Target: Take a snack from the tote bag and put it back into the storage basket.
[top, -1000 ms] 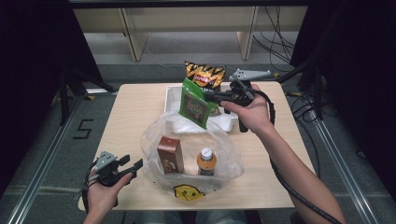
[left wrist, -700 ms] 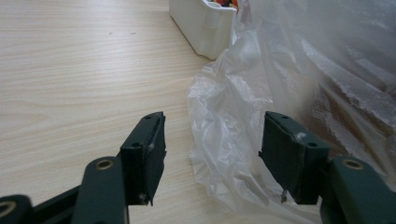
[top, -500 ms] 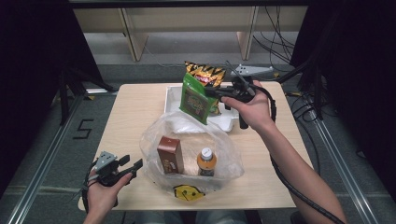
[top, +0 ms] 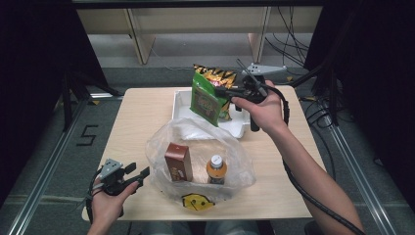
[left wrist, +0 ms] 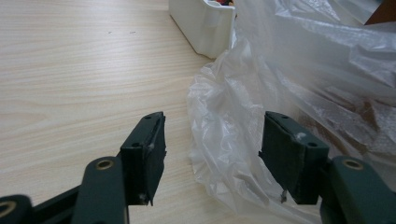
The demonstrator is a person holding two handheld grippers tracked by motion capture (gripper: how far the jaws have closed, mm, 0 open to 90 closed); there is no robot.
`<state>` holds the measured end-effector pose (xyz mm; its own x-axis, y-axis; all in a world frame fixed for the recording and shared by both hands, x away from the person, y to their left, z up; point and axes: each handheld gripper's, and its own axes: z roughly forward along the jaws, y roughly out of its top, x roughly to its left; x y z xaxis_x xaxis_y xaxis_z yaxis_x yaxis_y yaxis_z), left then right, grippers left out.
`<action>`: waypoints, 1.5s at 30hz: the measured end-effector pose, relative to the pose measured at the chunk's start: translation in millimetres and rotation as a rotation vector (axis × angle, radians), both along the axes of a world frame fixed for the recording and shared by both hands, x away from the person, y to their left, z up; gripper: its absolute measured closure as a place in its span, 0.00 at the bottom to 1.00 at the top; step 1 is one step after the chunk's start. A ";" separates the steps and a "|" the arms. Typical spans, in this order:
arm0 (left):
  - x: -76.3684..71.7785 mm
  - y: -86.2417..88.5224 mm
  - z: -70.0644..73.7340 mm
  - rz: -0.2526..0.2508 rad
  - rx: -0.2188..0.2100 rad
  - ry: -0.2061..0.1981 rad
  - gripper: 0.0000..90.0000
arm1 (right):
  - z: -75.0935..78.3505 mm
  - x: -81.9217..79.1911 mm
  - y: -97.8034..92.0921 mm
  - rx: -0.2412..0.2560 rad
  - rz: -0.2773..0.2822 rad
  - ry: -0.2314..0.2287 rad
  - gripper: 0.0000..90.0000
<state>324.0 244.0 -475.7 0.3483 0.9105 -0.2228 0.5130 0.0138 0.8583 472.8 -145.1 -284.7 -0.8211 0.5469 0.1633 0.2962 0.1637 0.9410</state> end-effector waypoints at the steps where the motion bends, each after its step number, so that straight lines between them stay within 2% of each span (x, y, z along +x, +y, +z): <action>1: 0.1 -0.1 0.0 0.000 0.000 0.000 0.44 | 0.3 0.8 0.0 -0.001 0.009 0.001 1.00; 5: 0.3 -0.2 -0.2 -0.004 0.000 -0.002 0.44 | 1.5 2.8 1.1 0.018 -0.002 0.005 1.00; 10: 0.2 -0.3 -0.1 -0.001 0.001 -0.002 0.44 | 2.4 5.1 1.9 0.010 -0.008 0.013 1.00; 11: 0.4 -0.1 -0.3 -0.005 -0.001 -0.002 0.44 | 2.1 7.2 1.9 0.006 -0.005 -0.007 1.00; 12: 0.3 -0.2 -0.3 -0.004 0.000 -0.002 0.44 | 3.1 6.6 2.1 0.007 -0.012 0.012 1.00; 14: 0.2 -0.1 -0.2 -0.003 0.002 -0.001 0.44 | 4.1 9.1 2.4 0.013 -0.014 0.001 1.00; 15: 0.3 -0.1 -0.2 -0.003 0.001 -0.001 0.44 | 5.2 8.3 2.6 0.009 -0.015 0.016 1.00; 16: 0.3 -0.1 -0.2 -0.003 0.001 0.000 0.44 | 5.6 10.2 2.8 0.005 -0.023 -0.010 1.00; 17: 0.4 -0.1 -0.1 -0.003 0.000 -0.001 0.44 | 6.7 10.2 3.4 0.013 -0.022 0.002 1.00; 18: 0.4 -0.2 0.1 -0.001 0.000 -0.002 0.44 | 7.6 11.5 3.1 0.005 -0.018 -0.009 1.00; 21: 0.4 0.4 0.2 -0.001 -0.002 -0.001 0.44 | 9.5 12.6 4.0 0.006 -0.027 0.000 1.00; 22: -1.3 -2.3 0.1 0.003 -0.042 0.022 0.44 | 9.4 14.0 3.9 0.004 -0.026 -0.015 1.00; 24: 0.7 1.2 0.3 -0.006 0.004 -0.010 0.44 | 9.6 15.9 4.8 0.006 -0.028 -0.005 1.00; 28: 0.8 1.6 0.2 -0.006 0.005 -0.012 0.44 | 7.2 20.3 6.1 -0.002 -0.033 0.004 1.00; 29: 0.8 1.5 0.2 -0.006 0.005 -0.011 0.44 | 6.7 21.7 5.9 -0.006 -0.035 -0.008 1.00; 30: 0.8 1.5 0.1 -0.006 0.005 -0.011 0.44 | 6.2 21.8 7.0 0.005 -0.044 0.018 1.00; 34: 0.6 1.6 0.1 -0.003 0.007 -0.008 0.44 | 3.5 26.9 6.9 -0.003 -0.047 0.004 1.00; 35: 0.6 1.7 0.1 -0.003 0.007 -0.008 0.44 | 2.9 27.5 7.3 0.002 -0.042 0.016 1.00; 36: 0.7 1.8 0.1 -0.002 0.007 -0.007 0.44 | 2.4 29.0 6.5 -0.009 -0.040 0.003 1.00; 38: 0.8 2.0 0.0 -0.002 0.006 -0.007 0.44 | 1.5 30.0 7.2 -0.002 -0.051 0.017 1.00; 42: 0.9 2.2 -0.3 -0.003 0.005 -0.007 0.44 | -0.5 35.5 7.3 -0.011 -0.052 0.013 1.00; 43: 0.9 2.2 -0.3 -0.003 0.005 -0.007 0.44 | -0.6 35.4 7.5 -0.007 -0.063 0.034 1.00; 45: 1.0 2.2 -0.5 -0.003 0.006 -0.007 0.44 | -1.8 37.0 7.8 -0.004 -0.066 0.038 1.00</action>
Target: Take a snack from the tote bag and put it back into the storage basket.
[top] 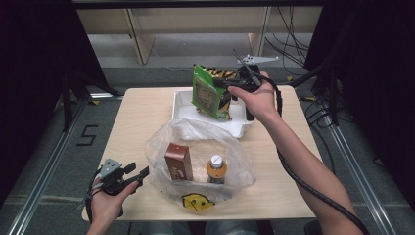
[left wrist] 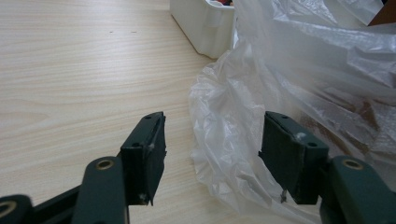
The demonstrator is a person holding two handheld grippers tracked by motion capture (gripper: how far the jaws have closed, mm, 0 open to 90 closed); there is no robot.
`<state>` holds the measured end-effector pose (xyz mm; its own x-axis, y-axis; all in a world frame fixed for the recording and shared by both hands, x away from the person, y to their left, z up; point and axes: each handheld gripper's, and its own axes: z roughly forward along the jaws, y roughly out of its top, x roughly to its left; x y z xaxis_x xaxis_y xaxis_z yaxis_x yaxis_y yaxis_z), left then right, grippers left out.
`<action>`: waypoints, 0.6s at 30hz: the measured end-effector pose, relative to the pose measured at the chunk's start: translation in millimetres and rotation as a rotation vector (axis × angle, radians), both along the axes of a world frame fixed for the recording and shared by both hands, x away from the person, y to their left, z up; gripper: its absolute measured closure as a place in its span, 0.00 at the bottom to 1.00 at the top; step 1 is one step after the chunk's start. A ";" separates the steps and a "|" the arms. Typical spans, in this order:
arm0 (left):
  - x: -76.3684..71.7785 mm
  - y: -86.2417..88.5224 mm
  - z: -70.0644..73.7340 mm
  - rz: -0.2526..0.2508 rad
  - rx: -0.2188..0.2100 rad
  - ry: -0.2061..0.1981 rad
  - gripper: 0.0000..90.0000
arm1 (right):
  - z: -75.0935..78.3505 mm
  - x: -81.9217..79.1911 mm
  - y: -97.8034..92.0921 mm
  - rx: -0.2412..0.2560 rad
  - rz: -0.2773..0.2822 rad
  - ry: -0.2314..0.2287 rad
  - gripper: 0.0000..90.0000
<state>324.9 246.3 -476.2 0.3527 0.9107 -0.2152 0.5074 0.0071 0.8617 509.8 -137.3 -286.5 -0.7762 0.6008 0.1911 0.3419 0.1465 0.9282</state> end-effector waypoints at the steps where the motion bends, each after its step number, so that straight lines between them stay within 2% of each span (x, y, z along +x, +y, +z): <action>1: 0.0 0.1 -0.1 -0.001 0.000 0.002 0.44 | -1.0 1.9 -0.2 -0.001 0.002 -0.008 1.00; 6: 0.0 0.0 -0.2 0.001 0.002 0.002 0.44 | -5.5 5.7 0.9 -0.010 -0.005 -0.003 1.00; 8: -0.1 -0.2 -0.2 0.003 0.002 0.003 0.44 | -6.6 6.1 1.5 -0.012 -0.010 0.013 1.00; 11: -0.2 -0.1 -0.1 0.002 0.002 0.002 0.44 | -9.1 9.1 1.6 -0.016 0.001 0.002 1.00; 18: 0.3 0.8 -0.6 -0.001 -0.001 0.001 0.44 | -14.3 14.5 2.7 -0.020 -0.008 0.015 1.00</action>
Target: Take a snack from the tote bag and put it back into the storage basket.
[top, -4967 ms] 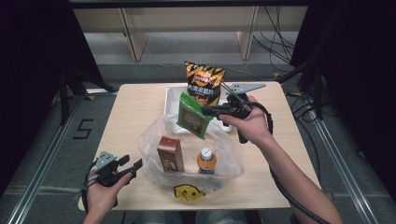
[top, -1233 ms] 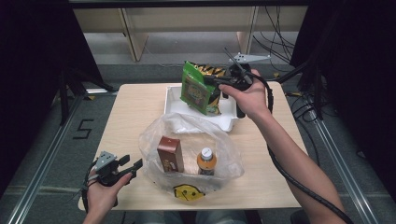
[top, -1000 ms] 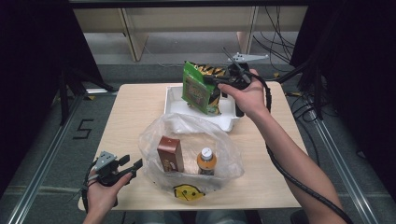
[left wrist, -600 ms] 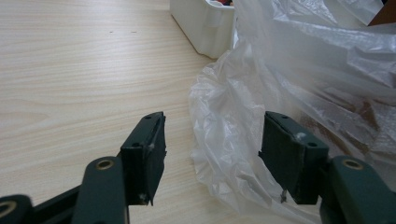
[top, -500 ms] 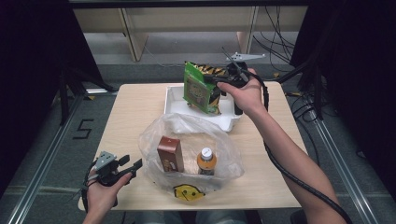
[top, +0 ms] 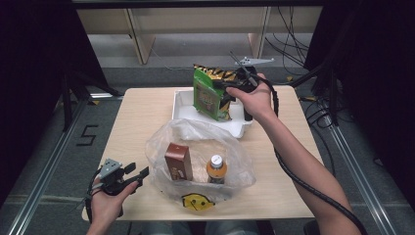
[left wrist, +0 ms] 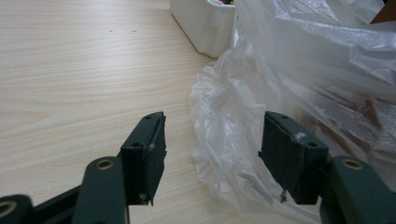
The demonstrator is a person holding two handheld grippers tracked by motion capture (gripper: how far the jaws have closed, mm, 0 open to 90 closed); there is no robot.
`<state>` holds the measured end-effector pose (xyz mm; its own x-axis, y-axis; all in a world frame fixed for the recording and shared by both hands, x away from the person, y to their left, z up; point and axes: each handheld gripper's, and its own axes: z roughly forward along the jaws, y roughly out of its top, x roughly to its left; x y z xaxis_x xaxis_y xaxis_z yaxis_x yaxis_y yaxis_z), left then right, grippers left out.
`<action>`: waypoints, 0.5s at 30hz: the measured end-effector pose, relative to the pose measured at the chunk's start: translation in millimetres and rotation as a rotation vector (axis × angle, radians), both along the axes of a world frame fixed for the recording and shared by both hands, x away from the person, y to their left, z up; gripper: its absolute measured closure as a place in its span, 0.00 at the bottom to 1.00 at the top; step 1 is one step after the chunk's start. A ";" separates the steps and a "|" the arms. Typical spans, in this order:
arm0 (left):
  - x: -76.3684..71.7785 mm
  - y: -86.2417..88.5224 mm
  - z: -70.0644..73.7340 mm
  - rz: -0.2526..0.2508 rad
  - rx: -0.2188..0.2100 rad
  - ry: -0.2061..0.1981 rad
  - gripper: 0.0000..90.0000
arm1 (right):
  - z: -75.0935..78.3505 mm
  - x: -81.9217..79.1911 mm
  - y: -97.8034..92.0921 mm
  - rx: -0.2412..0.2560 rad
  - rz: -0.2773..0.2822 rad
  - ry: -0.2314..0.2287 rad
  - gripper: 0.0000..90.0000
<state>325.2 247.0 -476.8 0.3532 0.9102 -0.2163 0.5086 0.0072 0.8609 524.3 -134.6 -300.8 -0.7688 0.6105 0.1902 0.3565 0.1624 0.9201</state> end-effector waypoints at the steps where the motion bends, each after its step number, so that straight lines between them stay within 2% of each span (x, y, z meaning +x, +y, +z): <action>1: 0.0 0.0 -0.1 0.000 0.000 0.000 0.44 | -1.2 1.0 0.3 -0.007 -0.001 -0.005 1.00; 4: -0.1 -0.2 -0.3 0.003 -0.001 0.002 0.44 | -4.1 3.1 1.2 -0.002 0.000 -0.011 1.00; 5: -0.1 -0.2 -0.4 0.003 -0.002 0.002 0.44 | -3.9 2.2 1.6 -0.003 -0.008 0.006 1.00; 7: -0.2 -0.4 -0.3 0.003 -0.002 0.002 0.44 | -5.7 3.7 2.1 -0.005 -0.001 0.004 1.00; 9: -0.3 -0.6 -0.2 0.005 -0.002 0.001 0.44 | -7.5 5.9 1.8 -0.012 -0.002 -0.015 1.00; 12: -0.4 -0.8 -0.4 0.006 -0.005 0.004 0.44 | -9.4 5.5 2.2 -0.004 -0.012 0.017 1.00; 15: -0.1 -0.4 -0.5 0.004 -0.003 0.003 0.44 | -12.1 8.0 1.5 -0.013 -0.014 0.017 1.00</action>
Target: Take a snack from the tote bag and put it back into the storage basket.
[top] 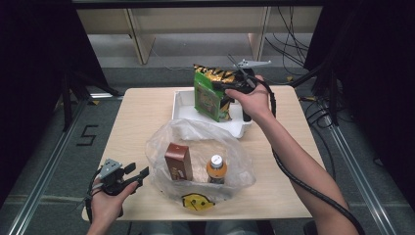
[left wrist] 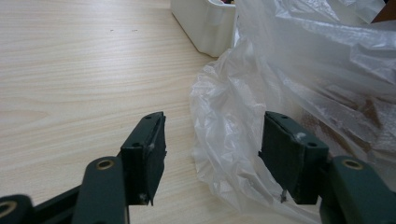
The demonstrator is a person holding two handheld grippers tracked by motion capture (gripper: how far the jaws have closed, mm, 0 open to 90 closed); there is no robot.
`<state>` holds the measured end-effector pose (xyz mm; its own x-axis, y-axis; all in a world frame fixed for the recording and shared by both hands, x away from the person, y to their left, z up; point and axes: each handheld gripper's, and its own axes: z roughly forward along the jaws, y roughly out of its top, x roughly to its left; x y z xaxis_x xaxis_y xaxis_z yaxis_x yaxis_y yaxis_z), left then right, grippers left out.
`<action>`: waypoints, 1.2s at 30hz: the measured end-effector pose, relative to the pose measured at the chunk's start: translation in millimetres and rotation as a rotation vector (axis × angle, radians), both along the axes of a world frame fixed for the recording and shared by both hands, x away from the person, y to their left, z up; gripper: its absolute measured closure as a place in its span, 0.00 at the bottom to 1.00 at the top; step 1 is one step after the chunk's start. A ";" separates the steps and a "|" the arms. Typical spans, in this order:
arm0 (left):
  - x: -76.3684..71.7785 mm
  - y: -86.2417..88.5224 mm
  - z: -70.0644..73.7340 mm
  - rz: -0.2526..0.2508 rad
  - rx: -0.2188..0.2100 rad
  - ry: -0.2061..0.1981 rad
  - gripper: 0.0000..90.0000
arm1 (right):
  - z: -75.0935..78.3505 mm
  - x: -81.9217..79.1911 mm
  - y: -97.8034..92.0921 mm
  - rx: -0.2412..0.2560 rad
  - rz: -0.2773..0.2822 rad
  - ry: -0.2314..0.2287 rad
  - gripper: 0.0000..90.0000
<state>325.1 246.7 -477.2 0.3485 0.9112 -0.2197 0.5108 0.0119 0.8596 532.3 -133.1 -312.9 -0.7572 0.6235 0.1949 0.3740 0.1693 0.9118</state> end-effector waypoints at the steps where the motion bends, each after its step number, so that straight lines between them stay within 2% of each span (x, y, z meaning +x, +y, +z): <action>1: 0.0 0.1 -0.1 0.000 0.001 0.000 0.44 | -1.6 1.4 0.0 0.001 0.001 -0.009 1.00; 2: 0.0 0.6 -0.3 -0.003 0.004 0.001 0.44 | -2.9 2.1 -0.1 -0.001 -0.005 -0.013 1.00; 5: -0.1 0.4 -0.3 0.001 0.001 0.002 0.44 | -5.0 2.7 0.3 0.006 -0.009 0.018 1.00; 6: 0.0 0.5 -0.5 0.001 0.001 0.001 0.44 | -6.0 3.8 0.1 -0.005 -0.017 0.014 1.00; 7: 0.1 0.5 -0.5 0.002 0.001 0.001 0.44 | -7.5 5.8 -0.4 -0.014 -0.011 -0.010 1.00; 14: 0.1 0.8 -0.8 0.002 0.000 0.003 0.44 | -13.4 9.5 -0.8 -0.014 -0.026 0.023 1.00; 17: 0.1 1.1 -0.8 0.002 -0.001 0.002 0.44 | -17.5 12.6 -0.9 -0.015 -0.022 0.007 1.00; 18: 0.1 1.2 -0.8 0.002 0.000 0.002 0.44 | -17.7 12.1 -0.5 -0.017 -0.029 0.028 1.00; 22: 0.0 1.4 -0.5 0.004 -0.004 0.003 0.44 | -20.8 15.3 -0.6 -0.016 -0.035 0.034 1.00; 24: -0.1 2.0 -0.3 0.006 0.001 0.005 0.44 | -23.2 18.0 -0.6 -0.020 -0.040 0.031 1.00; 25: -0.1 2.3 -0.4 0.006 0.001 0.004 0.44 | -24.7 19.1 -0.4 -0.027 -0.038 0.014 1.00; 27: -0.1 2.4 -0.2 0.005 0.003 0.003 0.44 | -26.6 19.9 0.7 -0.024 -0.041 0.041 1.00; 29: -0.1 2.5 -0.1 0.005 0.003 0.002 0.44 | -30.0 22.9 1.0 -0.035 -0.031 0.029 1.00; 34: 0.1 2.2 -0.5 0.006 0.000 0.005 0.44 | -37.0 25.7 2.0 -0.040 -0.049 0.050 1.00; 36: 0.2 2.1 -0.3 0.006 0.001 0.004 0.44 | -39.9 28.4 2.3 -0.038 -0.047 0.043 1.00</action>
